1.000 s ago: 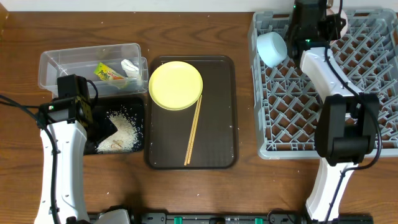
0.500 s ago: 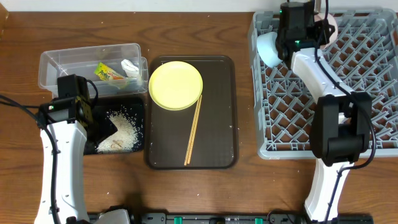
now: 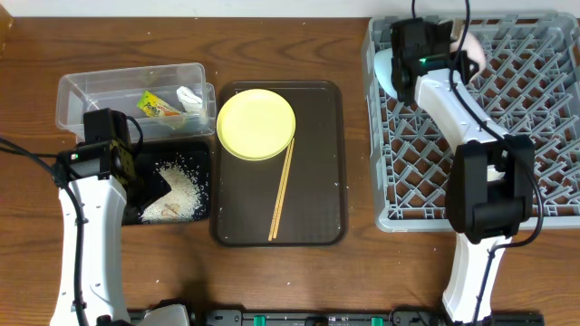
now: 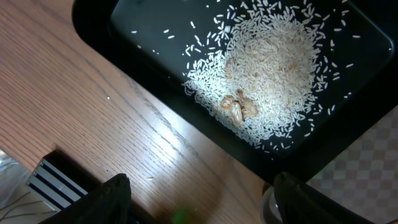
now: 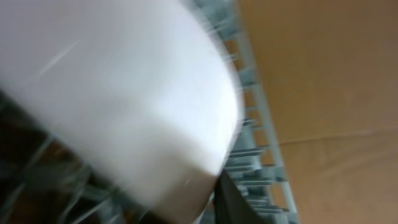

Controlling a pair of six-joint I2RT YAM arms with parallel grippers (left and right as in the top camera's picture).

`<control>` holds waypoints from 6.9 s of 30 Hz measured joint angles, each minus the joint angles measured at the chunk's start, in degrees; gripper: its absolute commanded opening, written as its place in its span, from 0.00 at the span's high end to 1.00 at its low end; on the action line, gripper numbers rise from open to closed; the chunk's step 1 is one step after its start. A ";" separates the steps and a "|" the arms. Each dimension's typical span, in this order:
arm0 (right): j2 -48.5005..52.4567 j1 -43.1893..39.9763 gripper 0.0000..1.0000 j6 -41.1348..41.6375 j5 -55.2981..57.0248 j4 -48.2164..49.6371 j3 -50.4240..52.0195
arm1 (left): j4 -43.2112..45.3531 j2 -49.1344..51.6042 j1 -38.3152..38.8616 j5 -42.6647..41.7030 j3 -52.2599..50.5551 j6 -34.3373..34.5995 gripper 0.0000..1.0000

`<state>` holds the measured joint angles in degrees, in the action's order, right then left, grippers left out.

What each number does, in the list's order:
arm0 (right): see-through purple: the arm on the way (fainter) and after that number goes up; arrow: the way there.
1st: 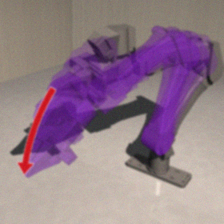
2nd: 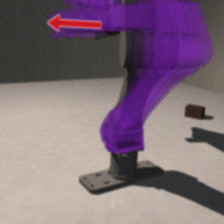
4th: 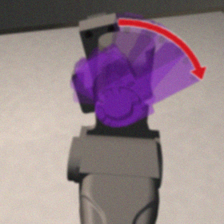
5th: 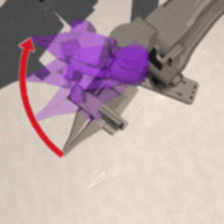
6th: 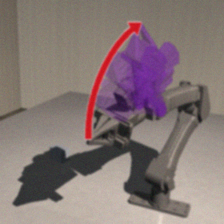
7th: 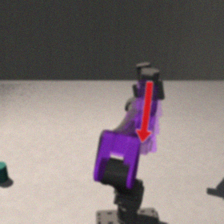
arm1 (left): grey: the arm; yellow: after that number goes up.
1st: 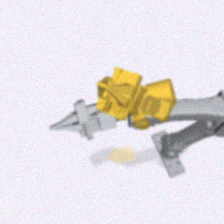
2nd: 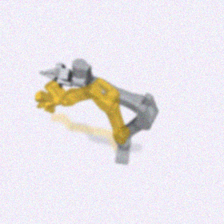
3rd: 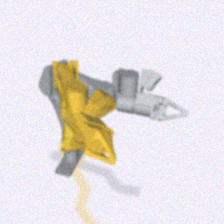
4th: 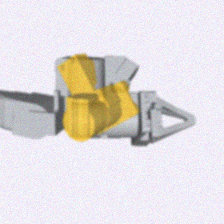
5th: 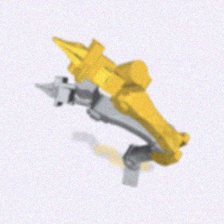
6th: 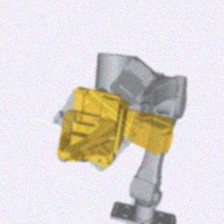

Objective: Sort waste into correct bins and load items into the dishwasher rack
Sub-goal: 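Carry the white bowl to the rack's back and release it, then reach the right gripper to the yellow plate's edge and lift it, then carry the yellow plate to the rack and stand it upright, then lower the right gripper to the chopsticks and grasp one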

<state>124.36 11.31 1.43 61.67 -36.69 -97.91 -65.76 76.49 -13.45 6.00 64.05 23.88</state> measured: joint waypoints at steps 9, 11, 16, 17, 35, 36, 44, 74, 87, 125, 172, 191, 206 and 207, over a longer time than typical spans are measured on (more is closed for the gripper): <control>-0.07 0.98 0.63 5.38 -12.09 -5.01 0.59 | 0.04 0.00 0.00 0.00 0.00 -0.02 0.24; -0.74 0.98 0.57 5.90 -13.64 -5.75 0.68 | 0.02 0.00 0.00 0.00 0.00 -0.02 0.24; -6.14 1.01 0.38 7.04 -18.62 -5.97 1.03 | 0.00 0.00 0.00 -0.02 0.00 -0.02 0.23; -7.87 1.01 0.37 7.06 -20.59 -6.03 1.03 | 0.02 0.00 0.00 0.00 0.00 -0.02 0.23; -12.85 15.15 0.38 10.25 -72.98 0.15 0.79 | 0.02 0.00 0.00 0.00 0.00 0.13 0.23; -11.80 16.11 0.38 10.99 -72.57 0.31 0.79 | 0.02 0.00 0.00 -0.02 0.00 0.13 0.23; -1.70 20.76 0.45 19.08 -67.43 4.04 0.81 | 0.04 0.00 0.00 0.00 0.00 0.13 0.23; 4.39 19.96 0.99 25.57 -63.14 11.85 1.14 | 0.04 0.00 0.00 -1.38 0.00 0.13 0.23; -24.50 12.83 0.99 1.46 -38.66 0.90 1.01 | 0.17 0.00 0.00 -1.55 0.00 0.13 0.23; -27.36 6.91 0.99 -6.60 -5.49 -17.29 3.91 | 0.28 0.00 0.00 -1.55 0.00 0.13 0.23; -27.39 4.15 0.37 -10.25 -18.82 -9.62 14.10 | 0.31 0.00 0.00 -1.55 0.00 0.13 0.23; -33.44 13.29 0.31 6.08 -66.42 -7.69 14.08 | 0.28 0.00 0.00 -1.55 0.00 0.13 0.23; -13.53 32.13 0.57 22.97 -72.28 -9.33 14.10 | 0.26 0.00 0.00 -1.55 0.00 0.13 0.23; -12.39 32.63 0.57 24.20 -72.00 -9.33 14.10 | 0.28 0.00 0.00 -1.55 0.00 0.13 0.23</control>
<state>111.96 43.94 25.63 -10.33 -46.02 -83.81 -65.47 76.49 -13.45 4.45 64.05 24.01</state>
